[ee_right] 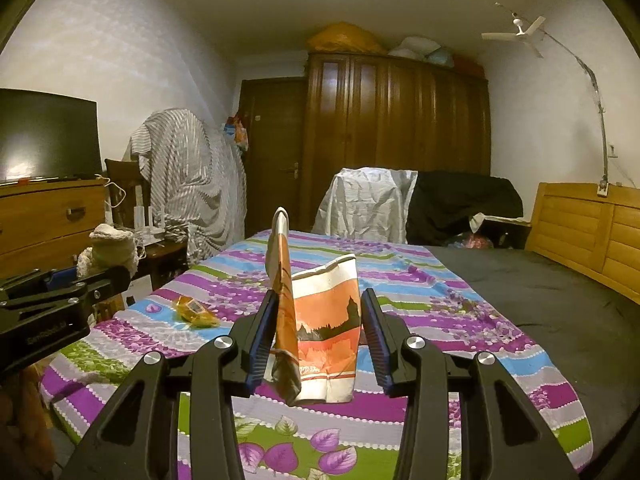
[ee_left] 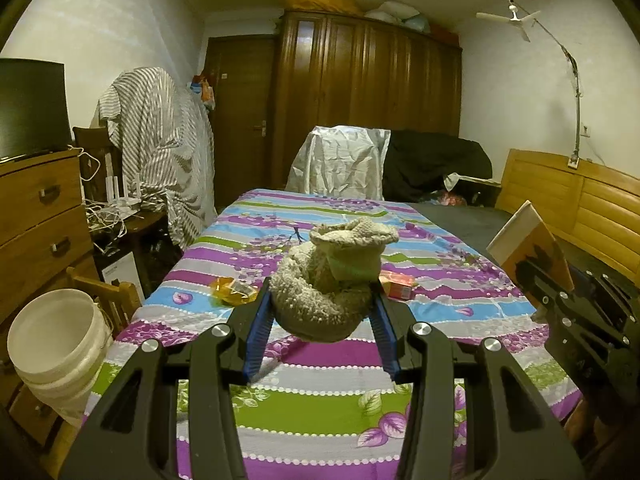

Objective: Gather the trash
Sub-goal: 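Lift the sock and paper and carry both toward the white bucket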

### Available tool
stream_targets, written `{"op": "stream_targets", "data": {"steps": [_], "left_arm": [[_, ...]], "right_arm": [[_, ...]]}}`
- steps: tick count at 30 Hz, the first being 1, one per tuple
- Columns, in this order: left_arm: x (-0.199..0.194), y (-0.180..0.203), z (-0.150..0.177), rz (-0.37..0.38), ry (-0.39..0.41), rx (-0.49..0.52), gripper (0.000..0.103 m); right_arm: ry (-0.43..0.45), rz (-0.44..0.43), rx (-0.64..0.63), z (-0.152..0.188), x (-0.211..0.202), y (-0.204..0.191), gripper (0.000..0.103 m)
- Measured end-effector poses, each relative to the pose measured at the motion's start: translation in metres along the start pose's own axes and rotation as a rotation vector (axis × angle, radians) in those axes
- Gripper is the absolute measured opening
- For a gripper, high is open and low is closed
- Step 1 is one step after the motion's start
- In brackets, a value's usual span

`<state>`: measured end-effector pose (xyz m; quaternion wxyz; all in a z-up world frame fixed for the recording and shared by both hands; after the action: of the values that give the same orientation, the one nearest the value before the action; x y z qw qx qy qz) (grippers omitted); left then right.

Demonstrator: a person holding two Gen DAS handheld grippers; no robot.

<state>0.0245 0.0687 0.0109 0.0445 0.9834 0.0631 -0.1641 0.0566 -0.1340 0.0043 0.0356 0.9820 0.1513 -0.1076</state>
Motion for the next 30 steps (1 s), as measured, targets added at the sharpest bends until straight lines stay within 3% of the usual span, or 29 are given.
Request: {"op": "stream_targets", "data": {"steps": [13,30], "left_arm": [[-0.016,-0.070,-0.010,-0.128,0.012,-0.053,0.044],[-0.049,-0.222,-0.032,-0.421,0.021,-0.172,0.044]], "right_arm": [[-0.010,-0.138,-0.031,-0.025,0.027,-0.059,0.044],[-0.024,-0.412,-0.100,-0.081,0.089,-0.231,0.044]]}}
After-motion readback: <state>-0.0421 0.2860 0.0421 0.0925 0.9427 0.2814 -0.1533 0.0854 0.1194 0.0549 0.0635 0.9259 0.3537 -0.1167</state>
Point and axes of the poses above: each gripper's, at about its wrist camera, not at the fingertips, and x roughly the way its jaws point, y to its right, z to its underside, the point moved 1 cm from there along x, roughly the way its jaws point
